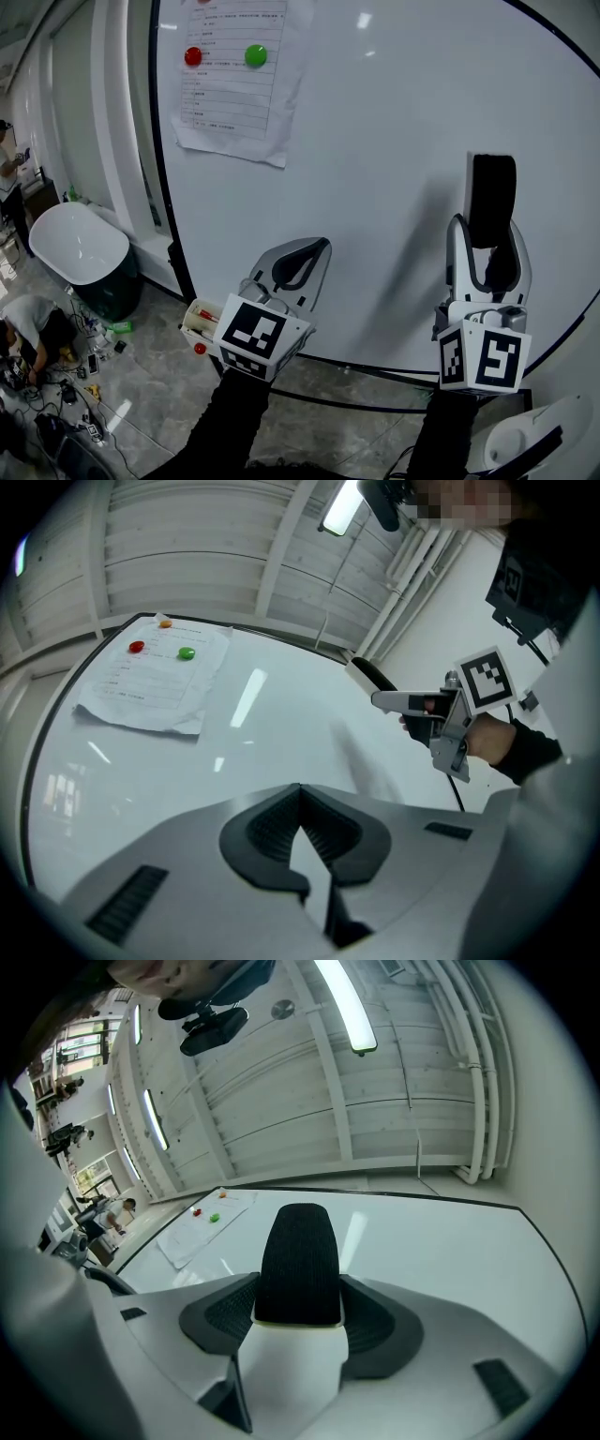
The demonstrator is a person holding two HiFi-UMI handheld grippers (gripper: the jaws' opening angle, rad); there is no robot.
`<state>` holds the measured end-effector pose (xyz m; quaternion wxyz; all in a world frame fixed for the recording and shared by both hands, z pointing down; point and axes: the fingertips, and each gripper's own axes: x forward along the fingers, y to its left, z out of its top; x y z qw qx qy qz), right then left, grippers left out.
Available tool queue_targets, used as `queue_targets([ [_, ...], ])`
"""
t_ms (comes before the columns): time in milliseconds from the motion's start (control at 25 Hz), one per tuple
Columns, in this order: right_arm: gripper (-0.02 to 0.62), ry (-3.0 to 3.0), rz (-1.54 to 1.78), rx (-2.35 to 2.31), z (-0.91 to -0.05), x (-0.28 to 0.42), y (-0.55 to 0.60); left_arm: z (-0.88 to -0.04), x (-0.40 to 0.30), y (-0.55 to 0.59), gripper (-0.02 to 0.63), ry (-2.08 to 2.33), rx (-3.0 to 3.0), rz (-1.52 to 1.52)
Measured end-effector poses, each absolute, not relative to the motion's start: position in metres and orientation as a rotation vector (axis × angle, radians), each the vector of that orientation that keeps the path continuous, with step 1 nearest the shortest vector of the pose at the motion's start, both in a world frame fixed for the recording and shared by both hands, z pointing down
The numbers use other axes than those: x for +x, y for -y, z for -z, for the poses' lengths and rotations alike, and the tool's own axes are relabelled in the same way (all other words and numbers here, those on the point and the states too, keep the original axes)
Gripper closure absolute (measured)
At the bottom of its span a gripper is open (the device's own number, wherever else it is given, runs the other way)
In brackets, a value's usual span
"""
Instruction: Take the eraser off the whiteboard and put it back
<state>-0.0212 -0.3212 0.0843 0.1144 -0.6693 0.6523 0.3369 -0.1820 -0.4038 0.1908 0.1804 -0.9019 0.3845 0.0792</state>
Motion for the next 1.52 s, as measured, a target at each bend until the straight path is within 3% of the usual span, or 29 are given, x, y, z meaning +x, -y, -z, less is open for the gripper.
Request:
queue_targets([
  [760, 0.32, -1.924, -0.93, -2.0, -0.102, -0.009, 0.324, -0.196, -0.184, 0.405, 0.6, -1.075, -2.599, -0.34],
  [1520, 0.319, -1.78, -0.803, -2.256, -0.18, 0.043, 0.305, -0.236, -0.15, 0.403, 0.6, -0.792, -2.772, -0.316],
])
